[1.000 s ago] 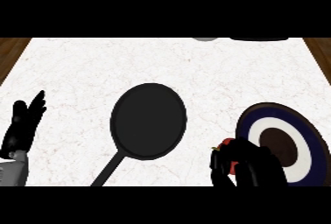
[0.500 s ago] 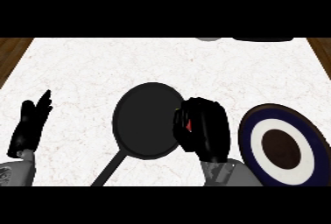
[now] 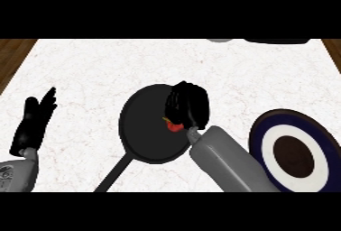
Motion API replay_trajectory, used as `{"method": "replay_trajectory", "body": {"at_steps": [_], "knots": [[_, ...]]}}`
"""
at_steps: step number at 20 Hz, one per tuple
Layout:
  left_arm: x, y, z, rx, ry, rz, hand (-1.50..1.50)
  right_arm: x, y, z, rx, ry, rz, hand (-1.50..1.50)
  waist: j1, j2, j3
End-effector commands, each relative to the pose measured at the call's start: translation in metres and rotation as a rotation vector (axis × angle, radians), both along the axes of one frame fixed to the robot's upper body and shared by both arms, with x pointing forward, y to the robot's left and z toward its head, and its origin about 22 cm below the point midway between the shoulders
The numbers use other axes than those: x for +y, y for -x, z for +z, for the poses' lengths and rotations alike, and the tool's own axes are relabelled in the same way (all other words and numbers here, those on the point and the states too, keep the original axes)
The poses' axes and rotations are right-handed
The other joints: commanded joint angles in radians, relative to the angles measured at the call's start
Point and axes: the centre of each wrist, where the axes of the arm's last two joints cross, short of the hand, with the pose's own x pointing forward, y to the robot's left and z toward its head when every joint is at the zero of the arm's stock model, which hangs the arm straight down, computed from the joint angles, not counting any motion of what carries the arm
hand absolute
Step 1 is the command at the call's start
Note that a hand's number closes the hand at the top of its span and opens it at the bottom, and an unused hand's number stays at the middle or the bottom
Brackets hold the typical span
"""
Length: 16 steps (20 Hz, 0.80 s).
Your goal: Pick the bell pepper from the plate and place it in the pan
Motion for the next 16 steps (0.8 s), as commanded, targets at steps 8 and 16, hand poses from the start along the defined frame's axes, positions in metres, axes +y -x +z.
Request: {"method": "replay_trajectory", "body": {"at_steps": [8,16], "knots": [[-0.008,-0.014,0.009,-0.025,-0.005,-0.05,0.0,-0.007,-0.022,-0.043,0.109,-0.192,-0.022,-1.5,0.062,0.021,0.002],[-0.02,-0.02,0.011,-0.03,0.012,-0.053,0.0,-0.001,-0.028,-0.041,0.06,-0.272,0.033,-1.5,0.074,0.021,0.002]]}}
